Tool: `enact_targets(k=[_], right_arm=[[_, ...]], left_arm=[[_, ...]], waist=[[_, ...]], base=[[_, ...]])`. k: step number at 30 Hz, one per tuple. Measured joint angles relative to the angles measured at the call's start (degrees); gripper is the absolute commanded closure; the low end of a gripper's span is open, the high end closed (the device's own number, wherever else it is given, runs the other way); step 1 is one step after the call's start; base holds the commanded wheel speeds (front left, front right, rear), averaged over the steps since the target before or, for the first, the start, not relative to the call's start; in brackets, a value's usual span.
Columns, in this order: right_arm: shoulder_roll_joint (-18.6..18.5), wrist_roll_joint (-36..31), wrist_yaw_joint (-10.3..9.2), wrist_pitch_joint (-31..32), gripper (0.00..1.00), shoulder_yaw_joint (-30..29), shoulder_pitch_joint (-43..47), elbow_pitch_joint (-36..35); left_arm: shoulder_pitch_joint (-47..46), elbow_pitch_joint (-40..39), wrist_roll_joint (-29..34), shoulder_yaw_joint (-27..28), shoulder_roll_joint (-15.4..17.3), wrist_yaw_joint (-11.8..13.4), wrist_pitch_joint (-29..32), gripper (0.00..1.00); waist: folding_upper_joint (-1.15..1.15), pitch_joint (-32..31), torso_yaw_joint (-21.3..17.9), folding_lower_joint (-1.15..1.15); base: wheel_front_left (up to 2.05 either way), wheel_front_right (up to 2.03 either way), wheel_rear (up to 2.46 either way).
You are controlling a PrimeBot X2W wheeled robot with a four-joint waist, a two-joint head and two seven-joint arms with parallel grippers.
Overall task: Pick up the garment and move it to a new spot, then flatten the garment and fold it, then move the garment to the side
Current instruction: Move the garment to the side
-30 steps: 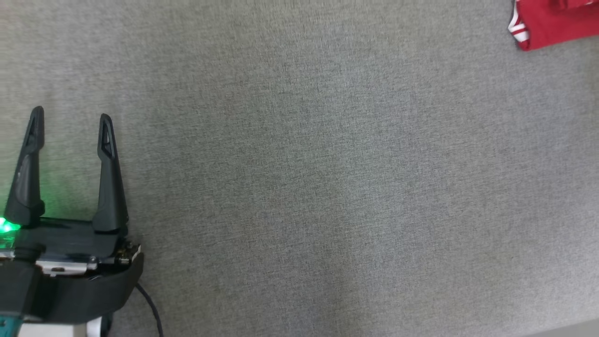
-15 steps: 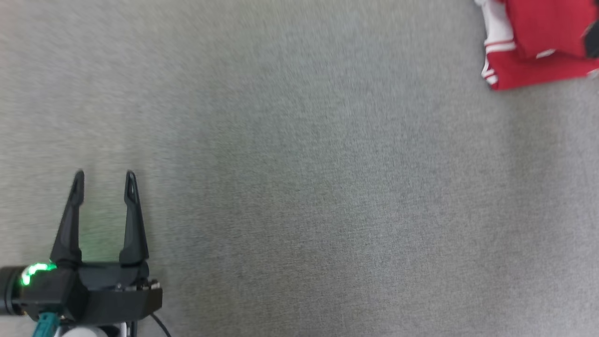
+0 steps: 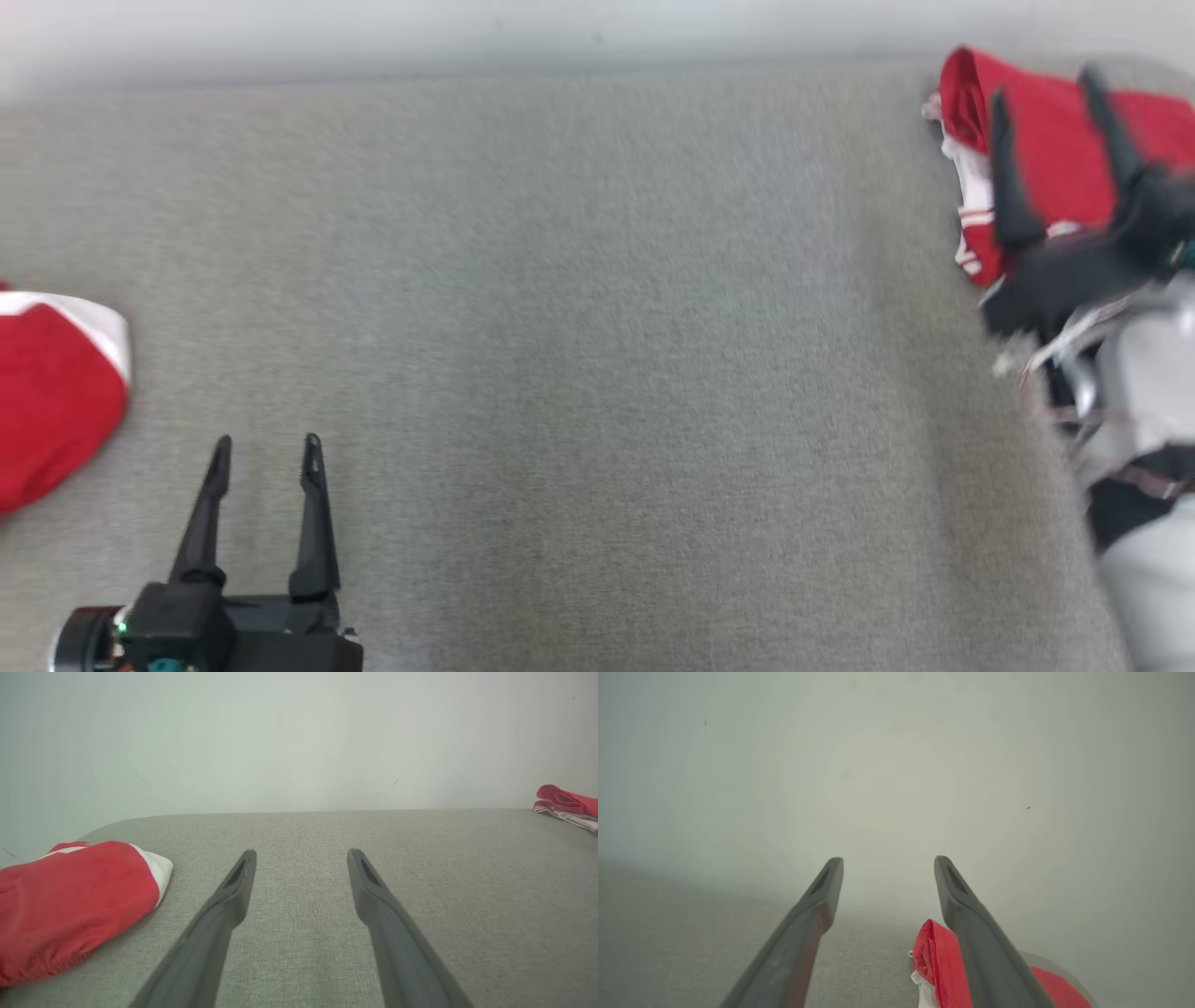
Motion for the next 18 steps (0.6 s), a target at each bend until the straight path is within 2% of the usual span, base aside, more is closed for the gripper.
enact_targets(k=[9, 18], right_arm=[[6.50, -0.99, 0.00, 0.00, 0.00, -5.72, 16.25, -7.54], [13.18, -1.65, 0.00, 0.00, 0.00, -8.11, 30.53, -19.01]], left_arm=[[1.73, 1.57, -0.01, -0.48, -0.22, 0.53, 0.00, 0.00], [3.22, 2.66, -0.23, -1.16, -0.27, 1.02, 0.00, 0.00]], waist=[[0.00, -6.17, 2.10, 0.00], [-0.01, -9.20, 1.79, -0.01]], base=[[0.00, 0.00, 0.00], [0.00, 0.00, 0.00]])
